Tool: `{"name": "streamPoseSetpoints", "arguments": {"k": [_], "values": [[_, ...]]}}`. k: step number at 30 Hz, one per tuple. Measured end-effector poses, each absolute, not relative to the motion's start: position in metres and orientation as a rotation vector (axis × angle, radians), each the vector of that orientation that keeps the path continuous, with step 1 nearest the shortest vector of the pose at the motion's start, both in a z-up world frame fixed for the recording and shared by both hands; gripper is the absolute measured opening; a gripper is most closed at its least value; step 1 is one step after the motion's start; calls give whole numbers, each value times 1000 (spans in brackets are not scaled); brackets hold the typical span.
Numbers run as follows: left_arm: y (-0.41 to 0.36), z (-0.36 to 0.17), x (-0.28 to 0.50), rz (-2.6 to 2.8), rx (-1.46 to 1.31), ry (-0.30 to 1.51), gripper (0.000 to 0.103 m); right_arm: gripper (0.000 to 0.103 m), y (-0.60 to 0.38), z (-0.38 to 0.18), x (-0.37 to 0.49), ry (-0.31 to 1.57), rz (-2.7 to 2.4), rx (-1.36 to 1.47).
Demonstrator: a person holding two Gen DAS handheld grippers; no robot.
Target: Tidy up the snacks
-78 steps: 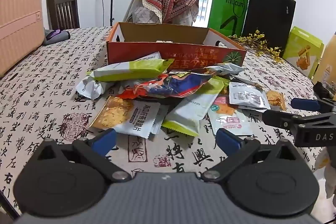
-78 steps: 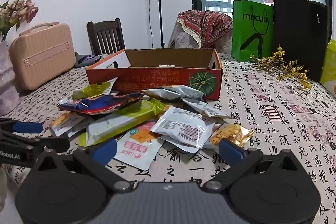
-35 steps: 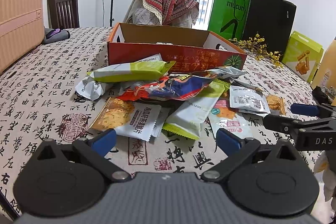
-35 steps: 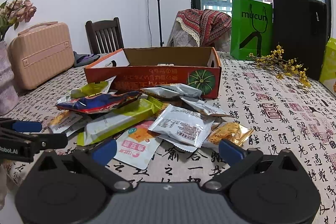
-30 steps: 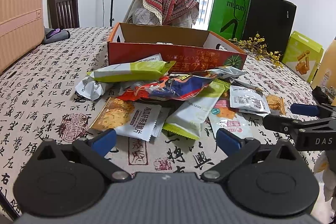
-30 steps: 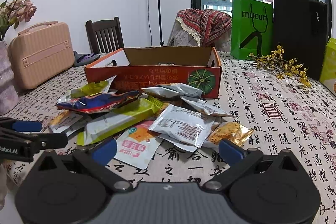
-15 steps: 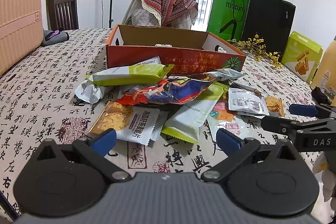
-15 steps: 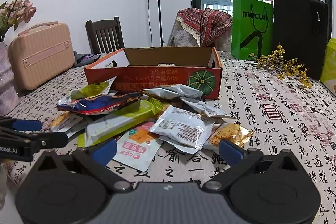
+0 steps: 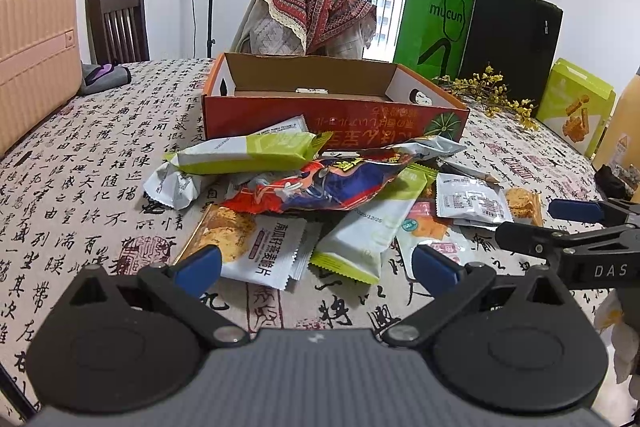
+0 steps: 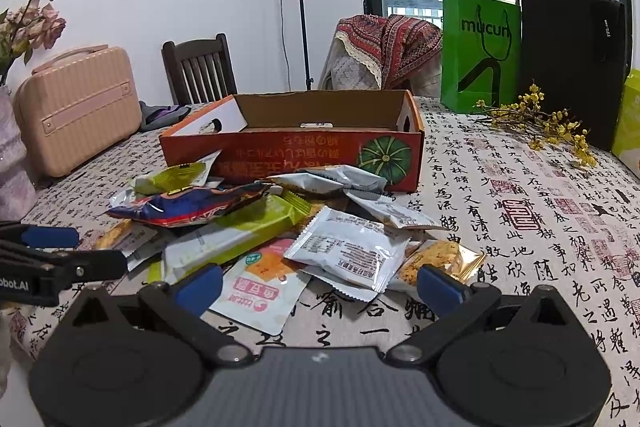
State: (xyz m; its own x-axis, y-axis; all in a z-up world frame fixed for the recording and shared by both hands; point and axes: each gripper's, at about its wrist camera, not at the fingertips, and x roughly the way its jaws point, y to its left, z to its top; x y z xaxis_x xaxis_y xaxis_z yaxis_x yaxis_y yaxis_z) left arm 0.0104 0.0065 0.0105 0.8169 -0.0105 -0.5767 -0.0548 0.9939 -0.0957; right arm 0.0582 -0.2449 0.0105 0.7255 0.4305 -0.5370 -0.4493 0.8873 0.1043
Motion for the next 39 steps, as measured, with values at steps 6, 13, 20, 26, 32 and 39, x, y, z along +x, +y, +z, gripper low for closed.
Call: {"name": "streamPoseSetpoints", "arguments": {"k": [6, 13, 20, 26, 32, 39], "values": [[6, 10, 10, 23, -112, 614, 103, 103, -245, 10, 59, 583, 485, -32], [6, 9, 9, 25, -116, 610, 103, 103, -247, 10, 59, 585, 483, -29], [9, 8, 9, 32, -125, 603, 103, 103, -248, 8, 59, 586, 491, -28], [9, 7, 9, 33, -127, 594, 103, 103, -248, 5, 60, 582, 506, -32], [10, 3, 9, 34, -140, 591, 103, 103, -249, 5, 62, 575, 495, -42], [16, 2, 13, 52, -153, 590, 103, 102, -244, 5, 83, 578, 457, -86]]}}
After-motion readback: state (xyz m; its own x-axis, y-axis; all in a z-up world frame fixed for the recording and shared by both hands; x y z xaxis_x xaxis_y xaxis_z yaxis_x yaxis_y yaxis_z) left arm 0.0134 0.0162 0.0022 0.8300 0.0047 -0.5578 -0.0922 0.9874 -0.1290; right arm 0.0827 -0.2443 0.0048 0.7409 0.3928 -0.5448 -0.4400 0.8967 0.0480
